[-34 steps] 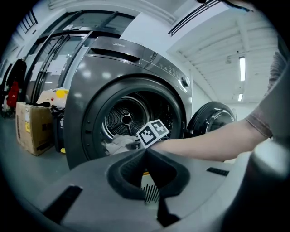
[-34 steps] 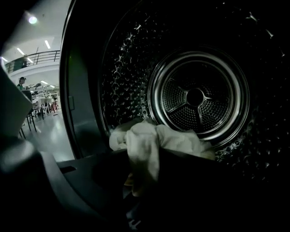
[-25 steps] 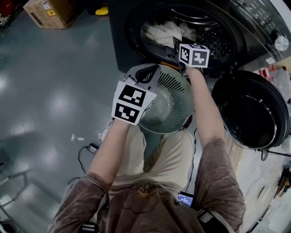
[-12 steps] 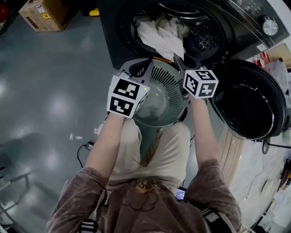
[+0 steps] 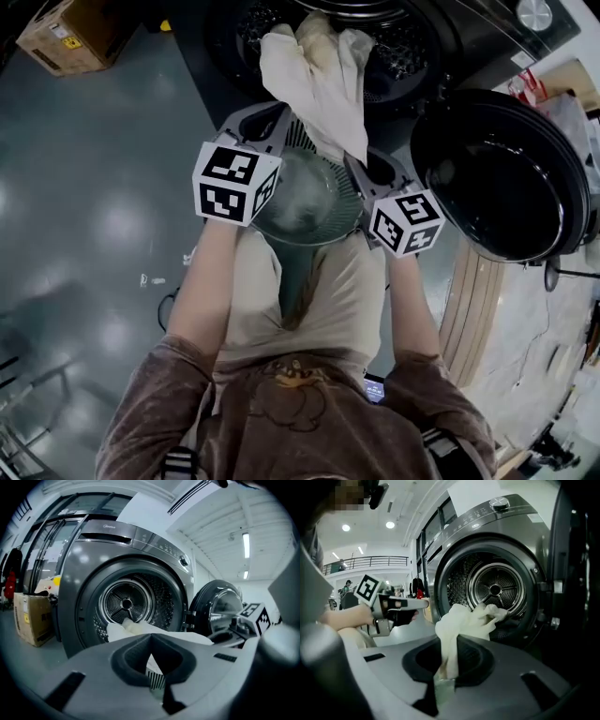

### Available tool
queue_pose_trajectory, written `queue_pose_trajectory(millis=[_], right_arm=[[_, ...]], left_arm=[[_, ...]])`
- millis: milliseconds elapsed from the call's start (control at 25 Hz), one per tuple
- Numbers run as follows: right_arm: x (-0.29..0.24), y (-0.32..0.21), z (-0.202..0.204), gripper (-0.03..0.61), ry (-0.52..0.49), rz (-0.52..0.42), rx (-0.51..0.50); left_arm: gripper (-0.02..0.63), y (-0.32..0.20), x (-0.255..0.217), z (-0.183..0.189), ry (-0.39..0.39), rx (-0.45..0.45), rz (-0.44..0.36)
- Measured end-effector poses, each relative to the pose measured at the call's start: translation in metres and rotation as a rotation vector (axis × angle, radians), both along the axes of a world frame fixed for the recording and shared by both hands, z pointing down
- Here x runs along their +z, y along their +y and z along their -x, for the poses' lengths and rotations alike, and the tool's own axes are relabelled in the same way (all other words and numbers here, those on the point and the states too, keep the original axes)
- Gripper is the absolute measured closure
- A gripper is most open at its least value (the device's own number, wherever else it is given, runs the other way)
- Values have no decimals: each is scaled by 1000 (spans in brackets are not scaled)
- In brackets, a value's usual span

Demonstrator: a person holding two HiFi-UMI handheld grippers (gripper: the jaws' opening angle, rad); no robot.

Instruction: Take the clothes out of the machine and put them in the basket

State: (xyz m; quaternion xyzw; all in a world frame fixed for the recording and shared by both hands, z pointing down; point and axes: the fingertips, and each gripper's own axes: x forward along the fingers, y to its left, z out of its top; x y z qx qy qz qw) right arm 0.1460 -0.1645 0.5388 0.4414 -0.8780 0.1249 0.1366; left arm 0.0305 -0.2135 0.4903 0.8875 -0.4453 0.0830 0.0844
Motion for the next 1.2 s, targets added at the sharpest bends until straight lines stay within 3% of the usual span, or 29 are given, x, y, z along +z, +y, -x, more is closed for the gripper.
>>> queue_pose_trajectory(millis=[200,360,520,680,880,1200], right_arm=[[28,40,8,531,7,74,-35],[35,49,18,517,49,67,-47],[33,37,13,402,42,55,-5],[22,23,10,338,18,32,16],[10,-15,14,292,26,-12,10],[21,-124,12,257,90,-29,68]], left_arm=[[611,-1,1,-2,2,0,1],[611,-1,1,-2,-6,5,-4],[611,0,2,-3,-12,10,-5],[611,2,2,-3,-12,21,-8],[611,1,-1,1,10,13,-4],[611,4,-2,-7,5,49,-6]])
